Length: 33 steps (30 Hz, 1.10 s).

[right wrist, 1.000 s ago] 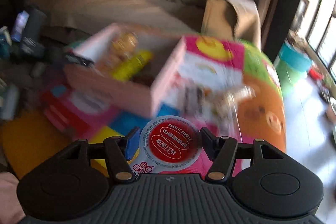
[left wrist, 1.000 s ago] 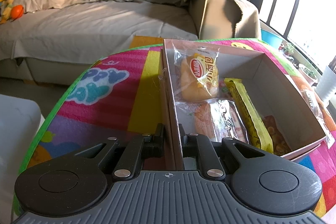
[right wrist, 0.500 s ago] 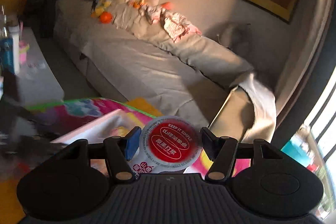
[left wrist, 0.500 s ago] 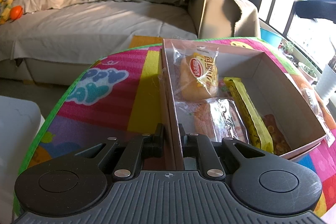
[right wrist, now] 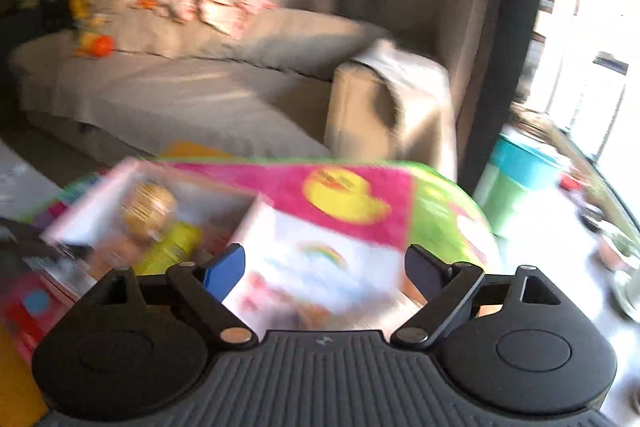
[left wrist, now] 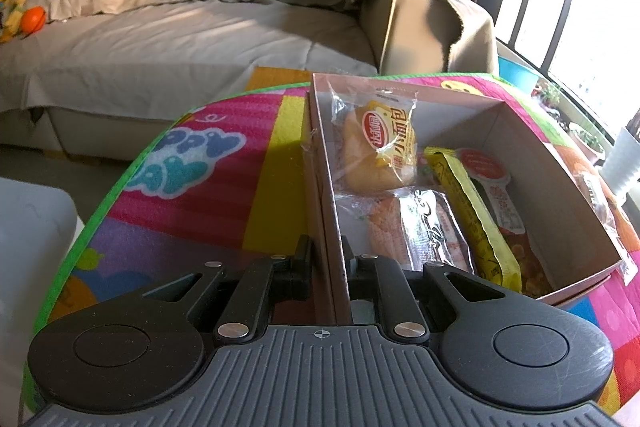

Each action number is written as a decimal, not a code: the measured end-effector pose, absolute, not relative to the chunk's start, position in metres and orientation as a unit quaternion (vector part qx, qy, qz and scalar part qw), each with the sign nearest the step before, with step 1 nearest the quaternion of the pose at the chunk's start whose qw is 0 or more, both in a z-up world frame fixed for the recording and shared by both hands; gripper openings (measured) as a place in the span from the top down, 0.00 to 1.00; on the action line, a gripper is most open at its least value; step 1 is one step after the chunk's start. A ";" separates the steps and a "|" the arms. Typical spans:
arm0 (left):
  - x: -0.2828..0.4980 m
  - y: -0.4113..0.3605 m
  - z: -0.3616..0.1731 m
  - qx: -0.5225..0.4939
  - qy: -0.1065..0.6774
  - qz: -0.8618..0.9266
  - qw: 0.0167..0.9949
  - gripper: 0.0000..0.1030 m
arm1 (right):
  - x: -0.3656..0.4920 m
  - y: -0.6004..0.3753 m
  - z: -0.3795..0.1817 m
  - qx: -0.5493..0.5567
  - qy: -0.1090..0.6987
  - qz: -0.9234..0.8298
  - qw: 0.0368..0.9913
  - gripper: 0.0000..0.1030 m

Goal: Organize objects
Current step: 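Carry the red-lidded cup into the pink box and release it, then grasp the clear packet with dark filling using the right tool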

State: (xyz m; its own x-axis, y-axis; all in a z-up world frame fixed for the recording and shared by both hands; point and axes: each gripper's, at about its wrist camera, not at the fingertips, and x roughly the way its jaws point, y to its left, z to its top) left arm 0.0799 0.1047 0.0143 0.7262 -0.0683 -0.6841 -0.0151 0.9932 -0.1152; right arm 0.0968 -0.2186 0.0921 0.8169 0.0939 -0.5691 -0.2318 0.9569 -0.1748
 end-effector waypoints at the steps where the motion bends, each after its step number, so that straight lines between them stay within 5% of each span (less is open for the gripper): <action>1: 0.080 0.105 0.014 -0.057 0.370 -0.015 0.927 0.86 | 0.090 -0.225 0.084 -0.120 0.295 0.069 0.945 0.14; 13: 0.080 0.106 0.013 -0.055 0.370 -0.013 0.927 0.86 | 0.073 -0.224 0.014 -0.034 0.361 0.078 0.929 0.13; 17: 0.080 0.106 0.013 -0.056 0.370 -0.013 0.927 0.86 | 0.076 -0.200 0.004 -0.068 0.354 0.118 0.925 0.33; 23: 0.080 0.106 0.013 -0.056 0.370 -0.013 0.927 0.86 | 0.099 -0.189 -0.014 -0.083 0.362 0.109 0.922 0.35; 27: 0.079 0.106 0.013 -0.056 0.370 -0.013 0.927 0.86 | 0.098 -0.192 -0.012 -0.060 0.375 0.122 0.917 0.55; 33: 0.079 0.106 0.013 -0.057 0.370 -0.014 0.927 0.86 | 0.065 -0.203 -0.008 -0.055 0.392 0.108 0.912 0.56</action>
State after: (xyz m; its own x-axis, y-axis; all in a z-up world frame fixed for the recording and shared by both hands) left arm 0.0794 0.1060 0.0133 0.7255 -0.0673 -0.6849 -0.0169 0.9932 -0.1155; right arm 0.0647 -0.2034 -0.0078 0.6685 0.1544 -0.7276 -0.2404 0.9705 -0.0150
